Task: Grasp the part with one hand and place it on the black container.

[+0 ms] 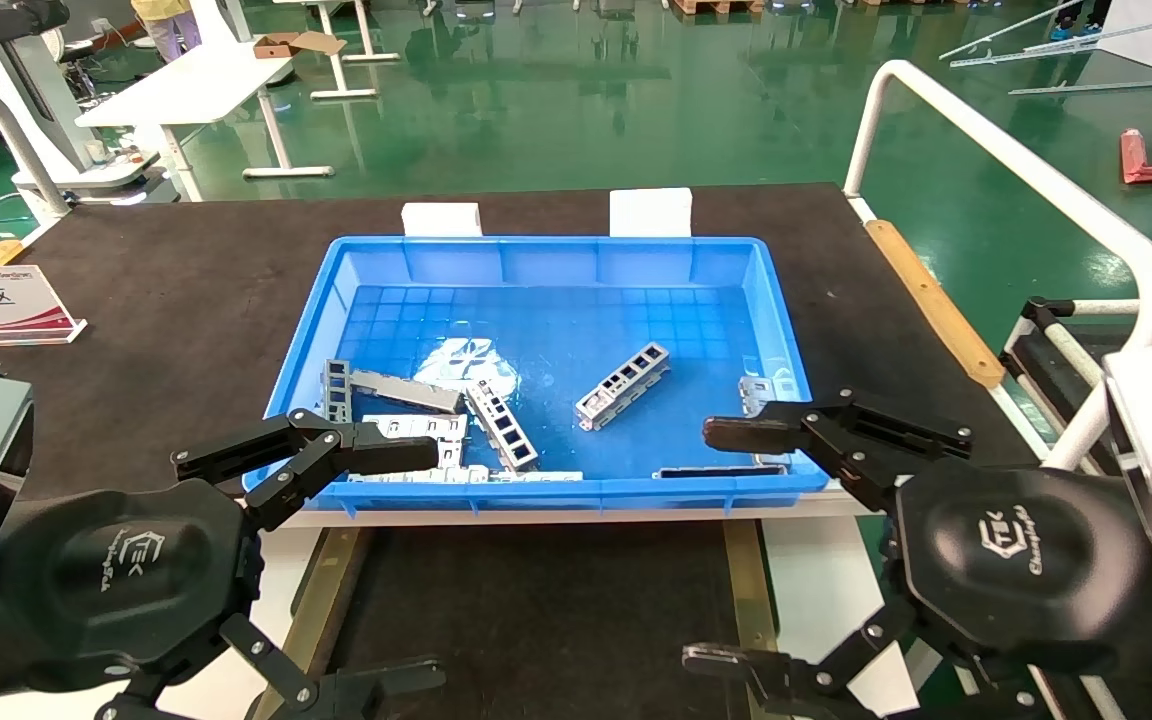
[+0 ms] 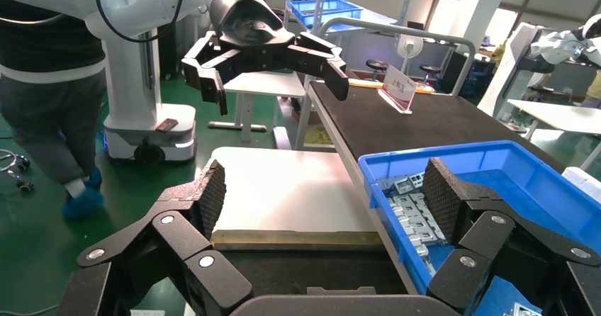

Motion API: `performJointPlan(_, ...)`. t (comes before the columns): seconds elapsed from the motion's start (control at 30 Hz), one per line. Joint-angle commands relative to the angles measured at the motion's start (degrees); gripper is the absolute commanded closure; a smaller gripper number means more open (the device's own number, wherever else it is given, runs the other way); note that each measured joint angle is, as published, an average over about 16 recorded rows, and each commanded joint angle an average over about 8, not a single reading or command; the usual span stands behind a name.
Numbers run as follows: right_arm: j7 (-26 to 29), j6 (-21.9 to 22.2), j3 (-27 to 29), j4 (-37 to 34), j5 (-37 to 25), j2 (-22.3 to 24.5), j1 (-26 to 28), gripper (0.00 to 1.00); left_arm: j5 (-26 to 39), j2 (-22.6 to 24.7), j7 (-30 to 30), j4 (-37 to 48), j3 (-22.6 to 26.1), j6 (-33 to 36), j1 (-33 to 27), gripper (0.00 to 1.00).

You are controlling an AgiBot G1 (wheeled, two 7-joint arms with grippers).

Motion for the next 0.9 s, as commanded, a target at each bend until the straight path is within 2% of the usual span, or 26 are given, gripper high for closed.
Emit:
performJointPlan(0.03, 0.00, 0.00, 0.00, 0.00, 0.00, 0.00, 0.00, 0.00, 0.00, 0.00, 0.00, 0.00, 0.00, 0.00, 0.00, 0.00)
performJointPlan(0.9, 0.00, 0.03, -0.09, 0.00, 0.01, 0.00, 0.00, 0.00, 0.00, 0.00, 0.00, 0.00, 0.00, 0.00, 0.00, 0.00)
